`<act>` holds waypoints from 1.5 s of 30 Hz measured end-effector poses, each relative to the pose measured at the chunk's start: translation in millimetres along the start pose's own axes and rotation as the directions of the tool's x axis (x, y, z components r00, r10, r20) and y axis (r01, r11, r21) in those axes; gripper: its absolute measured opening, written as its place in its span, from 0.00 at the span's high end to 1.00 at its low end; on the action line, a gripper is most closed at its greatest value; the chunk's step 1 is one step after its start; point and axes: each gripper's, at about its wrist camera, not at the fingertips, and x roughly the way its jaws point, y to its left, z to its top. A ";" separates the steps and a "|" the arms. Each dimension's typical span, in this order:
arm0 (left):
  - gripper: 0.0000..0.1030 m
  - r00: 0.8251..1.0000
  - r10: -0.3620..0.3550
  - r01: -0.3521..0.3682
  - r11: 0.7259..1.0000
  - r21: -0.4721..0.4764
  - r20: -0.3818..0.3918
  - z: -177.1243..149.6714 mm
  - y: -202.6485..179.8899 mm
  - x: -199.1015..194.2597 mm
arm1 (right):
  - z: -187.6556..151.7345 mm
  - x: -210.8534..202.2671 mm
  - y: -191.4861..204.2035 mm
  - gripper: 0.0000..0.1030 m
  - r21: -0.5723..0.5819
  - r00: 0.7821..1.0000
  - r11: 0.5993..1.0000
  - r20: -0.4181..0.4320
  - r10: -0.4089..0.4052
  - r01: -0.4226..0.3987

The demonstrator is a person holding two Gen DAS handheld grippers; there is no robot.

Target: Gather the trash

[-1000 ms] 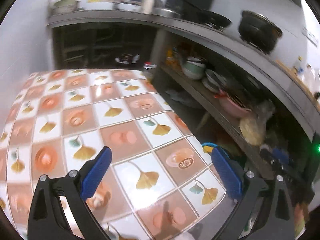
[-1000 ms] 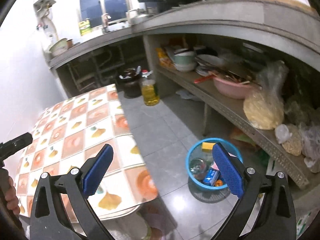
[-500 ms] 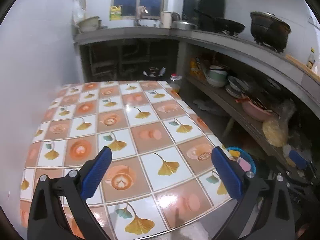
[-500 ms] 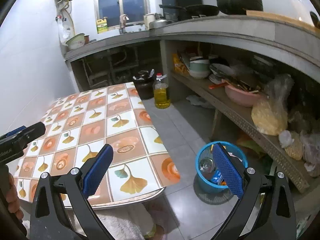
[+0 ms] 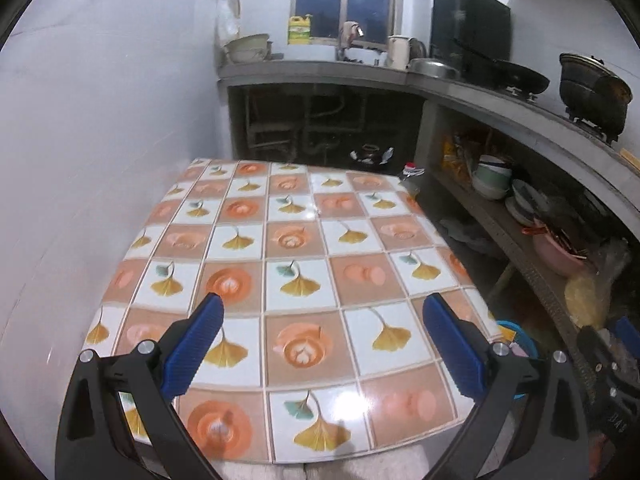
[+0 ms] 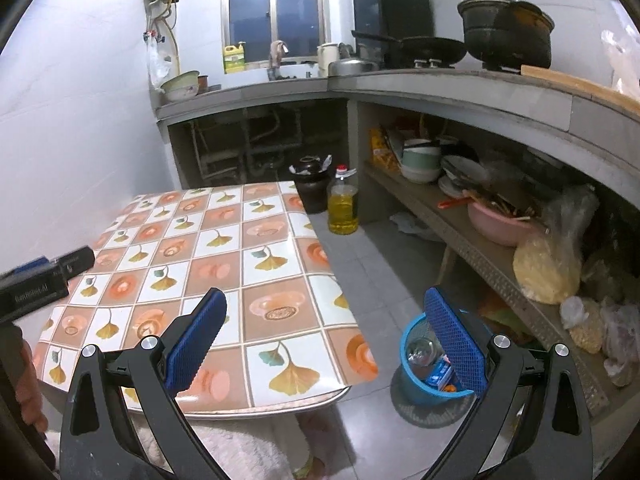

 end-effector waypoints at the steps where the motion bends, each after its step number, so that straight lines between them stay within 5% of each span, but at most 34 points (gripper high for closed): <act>1: 0.05 1.000 0.006 -0.006 1.000 -0.006 -0.008 -3.4 0.2 -0.7 | -1.0 0.0 -0.4 0.07 0.007 1.000 1.000 -0.009 0.009 -0.009; 9: 0.05 0.997 0.001 -0.007 0.997 -0.075 -0.078 -31.5 2.7 -7.2 | -13.8 -4.0 -0.3 0.07 0.029 0.998 0.999 -0.059 0.026 -0.025; 20: 0.05 0.996 -0.007 0.007 1.000 -0.002 -0.087 -43.6 -12.8 -12.7 | -29.7 -11.1 0.4 0.07 0.002 0.995 1.000 -0.095 -0.020 0.020; 45: 0.05 0.981 -0.184 0.182 0.982 -0.039 -0.066 -45.5 -2.4 -21.1 | -32.2 -9.2 -2.1 0.07 0.017 0.994 1.000 -0.105 -0.020 0.022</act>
